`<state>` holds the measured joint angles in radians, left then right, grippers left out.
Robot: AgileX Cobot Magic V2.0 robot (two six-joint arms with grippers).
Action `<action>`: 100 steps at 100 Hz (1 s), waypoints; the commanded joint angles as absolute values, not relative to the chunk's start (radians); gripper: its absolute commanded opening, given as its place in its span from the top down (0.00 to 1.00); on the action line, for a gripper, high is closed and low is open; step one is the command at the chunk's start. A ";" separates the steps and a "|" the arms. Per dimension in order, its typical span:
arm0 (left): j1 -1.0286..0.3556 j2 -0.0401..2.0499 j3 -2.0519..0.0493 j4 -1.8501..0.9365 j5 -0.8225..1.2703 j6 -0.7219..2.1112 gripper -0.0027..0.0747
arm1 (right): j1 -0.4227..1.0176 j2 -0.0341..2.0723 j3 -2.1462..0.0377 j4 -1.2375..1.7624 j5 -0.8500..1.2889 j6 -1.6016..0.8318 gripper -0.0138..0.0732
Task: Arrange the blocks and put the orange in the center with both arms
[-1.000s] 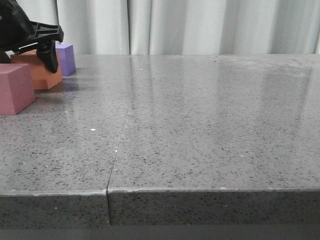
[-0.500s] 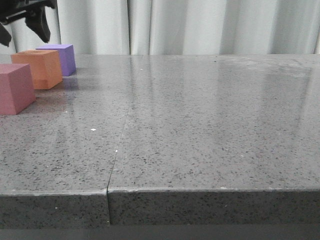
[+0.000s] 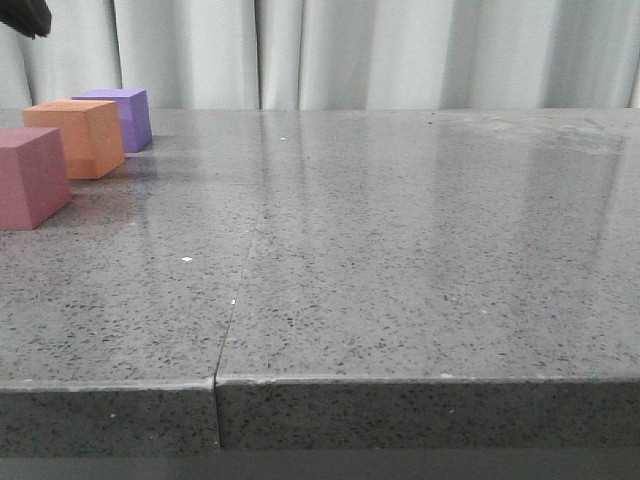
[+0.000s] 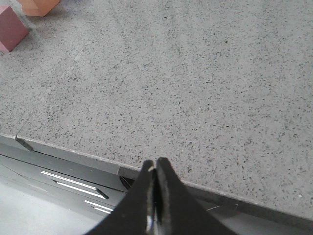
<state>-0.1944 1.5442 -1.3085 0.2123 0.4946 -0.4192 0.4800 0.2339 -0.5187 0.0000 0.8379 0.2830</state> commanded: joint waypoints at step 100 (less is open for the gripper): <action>-0.200 0.944 -0.874 0.238 0.299 -0.423 0.99 | 0.476 0.243 -0.540 -0.008 0.766 0.273 0.92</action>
<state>-0.1944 1.0056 -0.8768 0.2179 0.3767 -0.4192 0.4800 0.2339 -0.5187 0.0000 0.8379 0.2826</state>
